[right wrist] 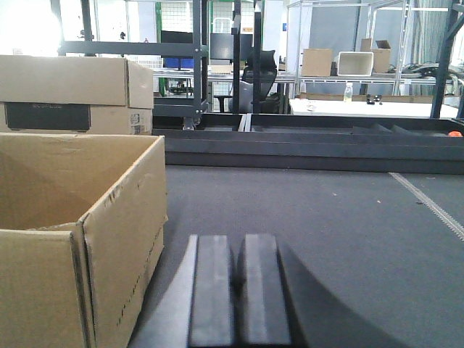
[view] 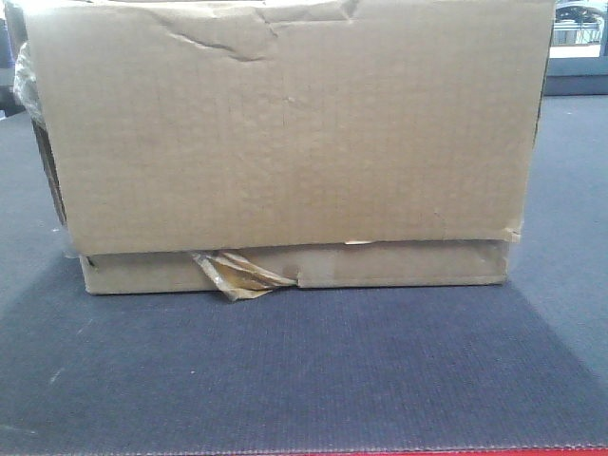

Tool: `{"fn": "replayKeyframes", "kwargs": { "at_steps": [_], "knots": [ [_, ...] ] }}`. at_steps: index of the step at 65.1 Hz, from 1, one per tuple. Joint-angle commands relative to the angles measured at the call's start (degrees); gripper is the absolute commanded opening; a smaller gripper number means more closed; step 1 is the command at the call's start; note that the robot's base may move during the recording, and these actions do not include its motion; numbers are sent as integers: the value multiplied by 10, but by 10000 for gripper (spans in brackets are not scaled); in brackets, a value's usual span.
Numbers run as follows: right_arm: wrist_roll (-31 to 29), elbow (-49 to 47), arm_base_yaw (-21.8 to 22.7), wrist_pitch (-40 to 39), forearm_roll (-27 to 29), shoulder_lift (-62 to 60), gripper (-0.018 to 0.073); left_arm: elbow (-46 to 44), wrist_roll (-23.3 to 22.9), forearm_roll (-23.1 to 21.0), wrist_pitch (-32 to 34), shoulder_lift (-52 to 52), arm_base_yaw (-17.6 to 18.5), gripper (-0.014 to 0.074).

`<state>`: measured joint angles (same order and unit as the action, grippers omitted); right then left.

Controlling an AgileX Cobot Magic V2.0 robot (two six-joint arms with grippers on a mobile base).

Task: Grab carton from right shelf to conveyor

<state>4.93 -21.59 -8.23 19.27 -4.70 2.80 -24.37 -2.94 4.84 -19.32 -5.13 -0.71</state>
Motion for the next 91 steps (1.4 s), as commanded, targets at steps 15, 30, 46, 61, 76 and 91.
{"fn": "replayKeyframes", "kwargs": {
  "at_steps": [15,30,46,61,76,91],
  "knots": [
    [-5,0,2,-14,-7,-3,-57,40,36,-16,17,33,-3,-6],
    [-5,0,2,-14,-7,-5,-57,170,47,-30,107,51,-3,-6],
    [-5,0,2,-14,-7,-5,-57,244,47,-69,193,51,-3,-6],
    [-5,0,2,-14,-7,-5,-57,244,47,-69,190,51,-3,-6],
    [-5,0,2,-14,-7,-5,-57,244,47,-69,190,51,-3,-6],
    [-5,0,2,-14,-7,-5,-57,244,47,-69,190,51,-3,-6]
  ]
}}
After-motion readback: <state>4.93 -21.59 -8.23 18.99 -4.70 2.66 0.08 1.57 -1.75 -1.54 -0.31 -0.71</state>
